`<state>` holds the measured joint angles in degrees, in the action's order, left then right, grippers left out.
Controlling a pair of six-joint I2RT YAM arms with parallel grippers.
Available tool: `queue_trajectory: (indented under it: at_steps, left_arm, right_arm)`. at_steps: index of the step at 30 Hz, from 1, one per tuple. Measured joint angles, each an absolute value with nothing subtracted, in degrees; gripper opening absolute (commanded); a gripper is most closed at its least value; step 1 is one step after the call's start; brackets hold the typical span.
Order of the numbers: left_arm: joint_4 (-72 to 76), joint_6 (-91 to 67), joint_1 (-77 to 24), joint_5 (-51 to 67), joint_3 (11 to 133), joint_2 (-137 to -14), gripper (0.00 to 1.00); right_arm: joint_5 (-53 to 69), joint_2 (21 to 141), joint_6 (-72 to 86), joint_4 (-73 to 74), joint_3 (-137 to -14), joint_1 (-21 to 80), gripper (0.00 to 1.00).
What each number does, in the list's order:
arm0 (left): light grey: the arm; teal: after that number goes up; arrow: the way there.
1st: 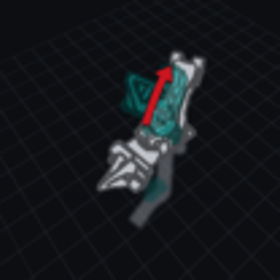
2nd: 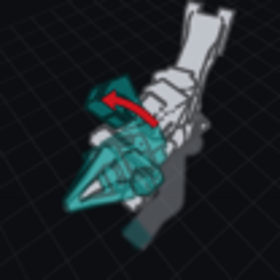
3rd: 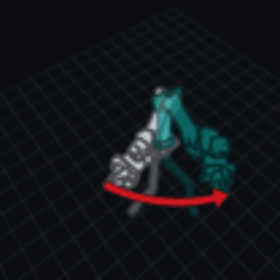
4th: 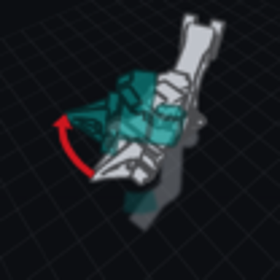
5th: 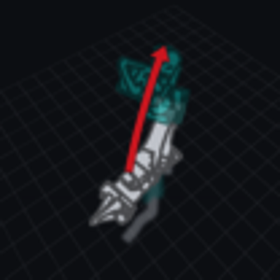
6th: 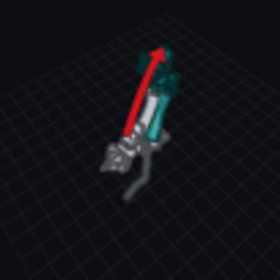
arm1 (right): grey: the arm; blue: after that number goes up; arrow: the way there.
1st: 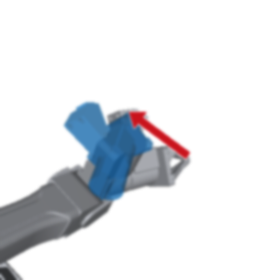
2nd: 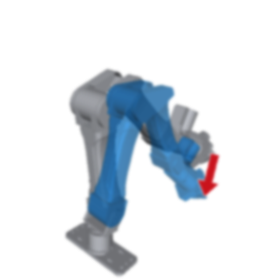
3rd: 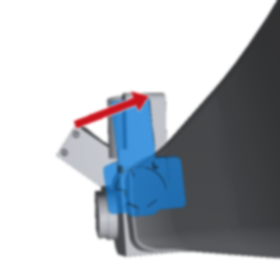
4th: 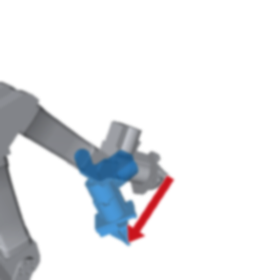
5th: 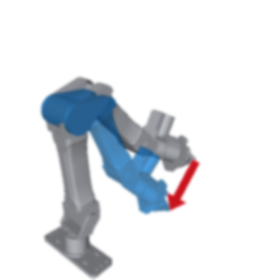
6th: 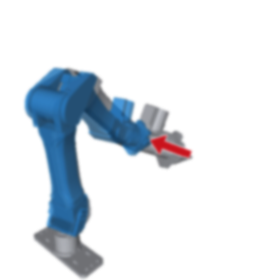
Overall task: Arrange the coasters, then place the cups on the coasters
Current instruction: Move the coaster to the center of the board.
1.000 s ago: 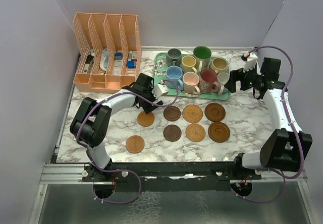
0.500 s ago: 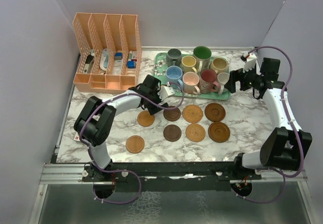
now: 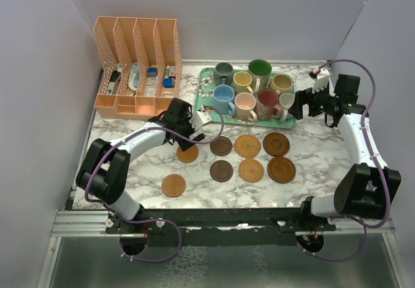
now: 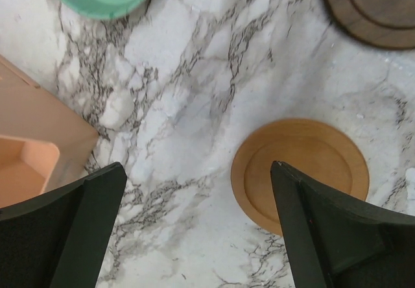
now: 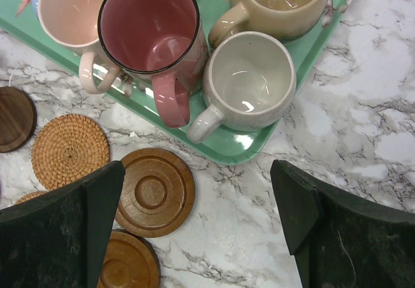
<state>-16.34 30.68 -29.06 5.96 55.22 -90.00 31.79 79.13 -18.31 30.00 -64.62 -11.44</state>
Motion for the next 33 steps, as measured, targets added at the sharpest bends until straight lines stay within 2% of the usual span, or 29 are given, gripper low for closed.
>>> queue_trajectory:
  at_steps: [12, 33]
  left_arm:
    - [-17.65, 31.00, -27.88, 7.57, 53.91, -92.92, 0.99]
    - [-15.44, 27.27, -28.56, 11.27, 60.10, -99.55, 0.94]
  right_arm:
    - [31.79, 79.13, -18.31, 30.00, -64.62, -11.44, 0.97]
    - [31.77, 79.13, -18.31, 30.00, -64.62, -11.44, 0.97]
